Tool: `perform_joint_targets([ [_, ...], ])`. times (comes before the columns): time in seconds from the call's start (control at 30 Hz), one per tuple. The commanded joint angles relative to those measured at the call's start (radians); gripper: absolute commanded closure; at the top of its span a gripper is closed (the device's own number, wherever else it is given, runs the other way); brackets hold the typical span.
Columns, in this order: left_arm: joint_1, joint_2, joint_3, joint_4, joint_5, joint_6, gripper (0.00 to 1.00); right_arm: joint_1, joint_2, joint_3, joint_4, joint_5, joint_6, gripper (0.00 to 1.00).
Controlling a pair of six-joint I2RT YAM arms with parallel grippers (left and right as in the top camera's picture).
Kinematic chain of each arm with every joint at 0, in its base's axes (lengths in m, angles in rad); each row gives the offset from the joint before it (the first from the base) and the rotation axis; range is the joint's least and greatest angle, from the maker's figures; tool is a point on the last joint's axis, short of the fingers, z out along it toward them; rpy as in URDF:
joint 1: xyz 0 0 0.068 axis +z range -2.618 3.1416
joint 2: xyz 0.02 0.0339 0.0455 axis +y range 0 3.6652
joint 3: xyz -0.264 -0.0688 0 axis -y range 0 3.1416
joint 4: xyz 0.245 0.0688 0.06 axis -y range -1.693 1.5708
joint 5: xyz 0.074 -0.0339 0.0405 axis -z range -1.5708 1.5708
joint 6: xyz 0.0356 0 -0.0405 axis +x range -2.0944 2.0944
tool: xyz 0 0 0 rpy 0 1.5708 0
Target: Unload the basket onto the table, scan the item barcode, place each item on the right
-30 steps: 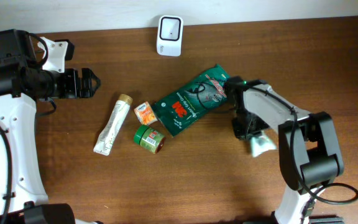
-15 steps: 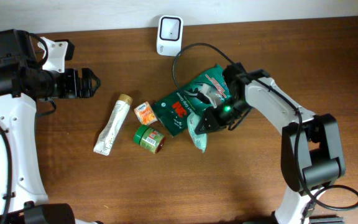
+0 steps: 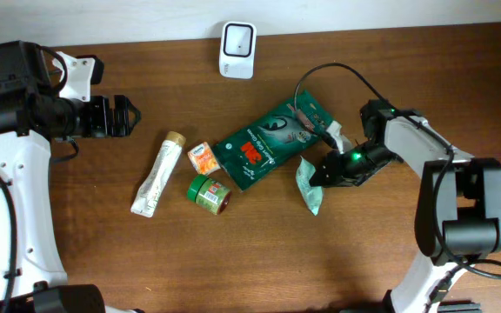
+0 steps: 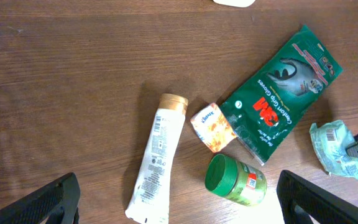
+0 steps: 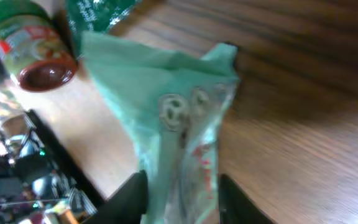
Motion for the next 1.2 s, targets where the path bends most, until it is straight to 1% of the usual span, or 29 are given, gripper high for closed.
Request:
perform_joint_targets([
  [0.0,0.005,-0.016,0.016,0.001,0.011,0.016,0.01,-0.050,-0.008,-0.006,0.001,0.090,0.001,0.59],
  [0.1,0.005,-0.016,0.016,0.001,0.011,0.016,0.01,-0.120,-0.009,0.048,-0.035,0.124,0.031,0.58],
  [0.17,0.005,-0.016,0.016,0.001,0.011,0.016,0.01,-0.147,-0.013,0.127,-0.105,0.120,0.038,0.57],
  [0.3,0.005,-0.016,0.016,0.001,0.011,0.016,0.01,-0.115,-0.021,0.250,-0.205,0.121,0.038,0.57],
  [0.37,0.005,-0.016,0.016,0.001,0.011,0.016,0.01,-0.048,-0.021,0.266,-0.198,0.126,0.084,0.66],
  [0.4,0.005,-0.016,0.016,0.001,0.011,0.016,0.01,-0.004,-0.021,0.256,-0.177,0.164,0.116,0.77],
  [0.43,0.005,-0.016,0.016,0.001,0.011,0.016,0.01,0.032,-0.021,0.248,-0.152,0.272,0.206,0.87],
  [0.47,0.005,-0.016,0.016,0.001,0.011,0.016,0.01,0.059,-0.020,0.241,-0.132,0.397,0.308,0.90],
  [0.5,0.005,-0.016,0.016,0.001,0.011,0.016,0.01,0.083,-0.019,0.236,-0.120,0.558,0.442,0.91],
  [0.53,0.005,-0.016,0.016,0.001,0.011,0.016,0.01,0.097,-0.017,0.236,-0.119,0.687,0.544,0.96],
  [0.57,0.005,-0.016,0.016,0.001,0.011,0.016,0.01,0.106,-0.016,0.236,-0.113,0.787,0.624,0.96],
  [0.6,0.005,-0.016,0.016,0.001,0.011,0.016,0.01,0.108,-0.016,0.236,-0.098,0.815,0.633,0.96],
  [0.73,0.005,-0.016,0.016,0.001,0.011,0.016,0.01,0.109,-0.003,0.233,-0.035,0.820,0.609,0.96],
  [0.83,0.005,-0.016,0.016,0.001,0.011,0.016,0.01,0.116,0.024,0.217,0.001,0.797,0.552,0.96],
  [0.9,0.005,-0.016,0.016,0.001,0.011,0.016,0.01,0.117,0.052,0.195,0.027,0.759,0.488,0.96],
  [1.03,0.005,-0.016,0.016,0.001,0.011,0.016,0.01,0.127,0.088,0.174,0.074,0.592,0.335,0.96],
  [1.17,0.005,-0.016,0.016,0.001,0.011,0.016,0.01,0.167,0.088,0.174,0.084,0.351,0.135,0.96],
])
